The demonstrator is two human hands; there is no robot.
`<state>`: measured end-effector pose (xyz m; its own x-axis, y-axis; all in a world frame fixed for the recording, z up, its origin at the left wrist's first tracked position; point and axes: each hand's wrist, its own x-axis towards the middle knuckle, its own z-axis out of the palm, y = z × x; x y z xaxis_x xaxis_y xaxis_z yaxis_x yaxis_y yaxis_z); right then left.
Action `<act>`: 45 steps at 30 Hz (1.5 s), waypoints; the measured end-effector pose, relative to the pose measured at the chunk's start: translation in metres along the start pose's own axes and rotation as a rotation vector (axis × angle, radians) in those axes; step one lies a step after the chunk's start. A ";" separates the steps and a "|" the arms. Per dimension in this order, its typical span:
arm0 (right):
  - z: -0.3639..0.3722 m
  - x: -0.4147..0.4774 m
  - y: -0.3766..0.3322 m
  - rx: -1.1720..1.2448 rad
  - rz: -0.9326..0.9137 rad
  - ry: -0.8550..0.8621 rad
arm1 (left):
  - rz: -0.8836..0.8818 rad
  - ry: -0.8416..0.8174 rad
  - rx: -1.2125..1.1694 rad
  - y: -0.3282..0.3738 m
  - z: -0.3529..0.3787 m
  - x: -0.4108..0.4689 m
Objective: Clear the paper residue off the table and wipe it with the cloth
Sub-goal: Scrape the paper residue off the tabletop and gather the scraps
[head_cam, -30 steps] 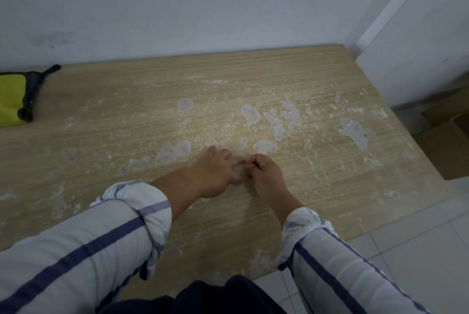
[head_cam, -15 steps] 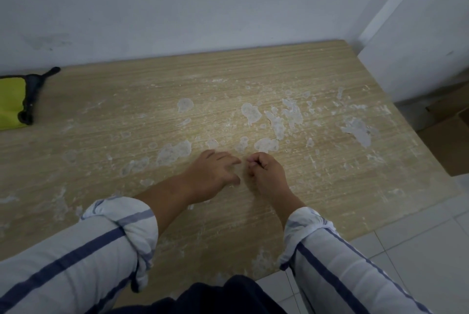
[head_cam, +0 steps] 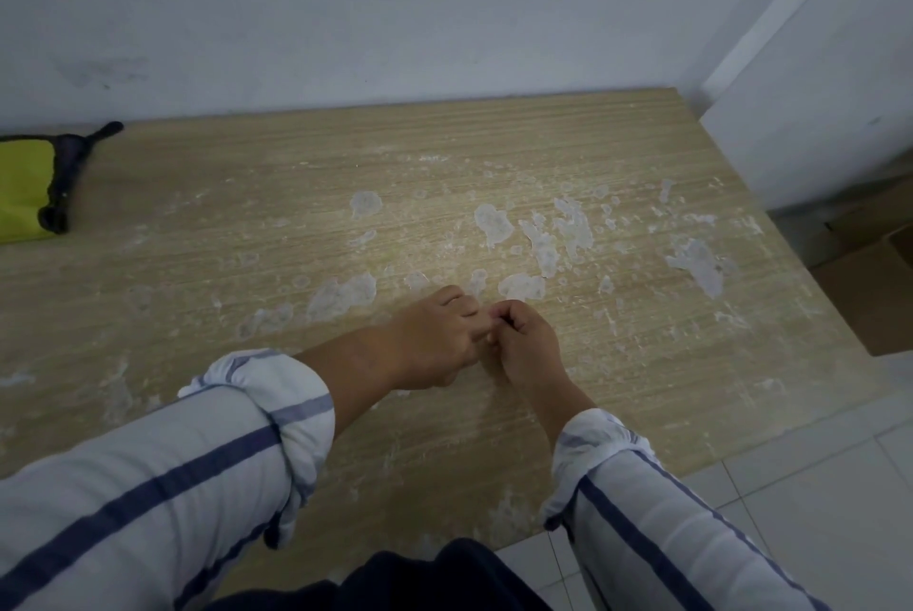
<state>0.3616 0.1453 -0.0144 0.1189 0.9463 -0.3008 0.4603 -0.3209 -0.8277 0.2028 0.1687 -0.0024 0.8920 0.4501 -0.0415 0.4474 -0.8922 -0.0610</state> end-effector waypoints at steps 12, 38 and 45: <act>-0.001 0.000 0.003 -0.055 -0.033 -0.008 | -0.257 0.138 -0.065 0.009 0.025 -0.015; 0.018 -0.013 -0.032 0.036 0.025 -0.097 | -1.177 0.599 -1.791 0.004 -0.021 -0.024; 0.043 -0.035 -0.065 0.714 0.244 -0.279 | -1.212 0.650 -1.719 0.011 -0.026 -0.060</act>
<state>0.2894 0.1315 0.0290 -0.1242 0.8317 -0.5412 -0.2348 -0.5546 -0.7983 0.1555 0.1308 0.0253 -0.0530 0.9106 -0.4098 -0.0752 0.4056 0.9110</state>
